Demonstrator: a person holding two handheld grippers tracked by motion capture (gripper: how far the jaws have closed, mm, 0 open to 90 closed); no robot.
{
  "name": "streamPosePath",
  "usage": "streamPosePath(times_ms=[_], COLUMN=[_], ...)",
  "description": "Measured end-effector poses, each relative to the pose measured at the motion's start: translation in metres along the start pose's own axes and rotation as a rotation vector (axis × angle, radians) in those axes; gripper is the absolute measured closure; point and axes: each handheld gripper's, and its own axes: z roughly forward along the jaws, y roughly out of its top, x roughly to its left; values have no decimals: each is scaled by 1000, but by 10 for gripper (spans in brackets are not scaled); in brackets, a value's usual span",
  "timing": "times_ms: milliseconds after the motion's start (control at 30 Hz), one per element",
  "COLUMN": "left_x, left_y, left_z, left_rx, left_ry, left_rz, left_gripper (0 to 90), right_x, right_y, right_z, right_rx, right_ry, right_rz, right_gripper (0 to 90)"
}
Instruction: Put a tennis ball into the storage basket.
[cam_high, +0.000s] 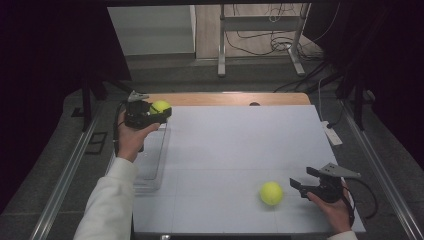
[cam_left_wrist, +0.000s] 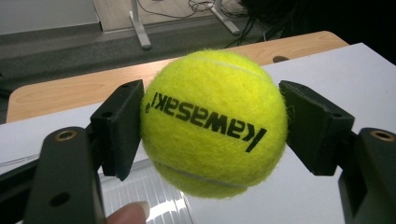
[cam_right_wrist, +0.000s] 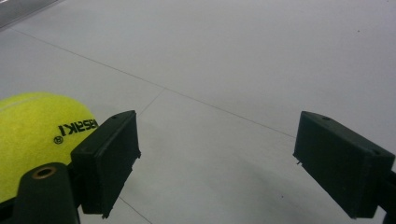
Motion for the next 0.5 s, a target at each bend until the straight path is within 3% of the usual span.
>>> streamPosePath(times_ms=[500], left_x=[12], left_y=[0], left_z=[-2], left_rx=[6], left_ry=[35], left_rz=[-16], left_gripper=[271], right_x=[0], right_y=[-1], right_z=[-2], right_rx=[-1], right_ry=[-4], right_rz=[1], right_gripper=[141])
